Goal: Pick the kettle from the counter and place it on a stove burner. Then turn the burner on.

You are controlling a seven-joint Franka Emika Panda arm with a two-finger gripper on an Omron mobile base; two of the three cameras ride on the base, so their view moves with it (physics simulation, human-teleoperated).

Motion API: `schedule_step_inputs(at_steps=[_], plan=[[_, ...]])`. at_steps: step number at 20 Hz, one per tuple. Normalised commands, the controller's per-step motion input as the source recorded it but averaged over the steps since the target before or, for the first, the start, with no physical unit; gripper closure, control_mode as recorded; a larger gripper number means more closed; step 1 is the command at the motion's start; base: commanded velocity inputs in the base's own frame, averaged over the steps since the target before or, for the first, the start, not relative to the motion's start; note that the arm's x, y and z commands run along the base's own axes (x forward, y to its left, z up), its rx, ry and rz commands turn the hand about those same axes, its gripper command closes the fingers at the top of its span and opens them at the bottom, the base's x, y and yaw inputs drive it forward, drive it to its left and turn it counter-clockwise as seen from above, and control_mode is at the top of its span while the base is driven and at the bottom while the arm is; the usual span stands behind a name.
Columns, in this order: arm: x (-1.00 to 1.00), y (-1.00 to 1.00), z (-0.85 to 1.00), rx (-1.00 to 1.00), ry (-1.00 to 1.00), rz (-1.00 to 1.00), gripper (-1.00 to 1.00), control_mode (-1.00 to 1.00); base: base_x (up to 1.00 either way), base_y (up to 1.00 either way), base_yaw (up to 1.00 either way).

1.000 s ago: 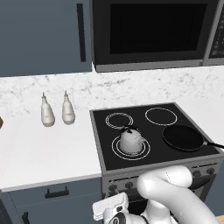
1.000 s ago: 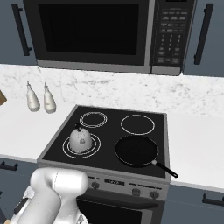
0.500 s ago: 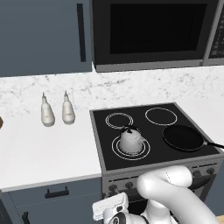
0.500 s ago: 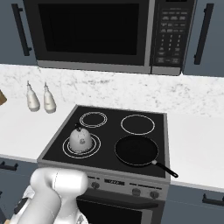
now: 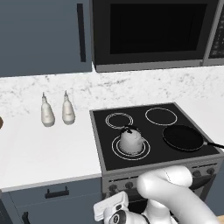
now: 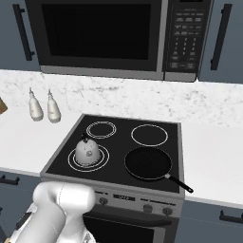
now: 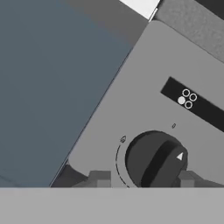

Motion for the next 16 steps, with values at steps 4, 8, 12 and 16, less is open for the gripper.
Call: schedule_step_inputs(at_steps=[4,8,12,16], plan=[[0.82,-0.14,0.94,-0.22,0.31,0.14,1.0,-1.0,0.0,0.0,0.0],[0.84,-0.01,0.97,-0.23,0.28,0.16,1.0,-1.0,0.0,0.0,0.0],[0.92,0.0,0.9,-0.24,0.2,0.18,1.0,-1.0,0.0,0.0,0.0],[1.0,0.03,0.88,-0.25,0.1,0.19,1.0,-1.0,0.0,0.0,0.0]])
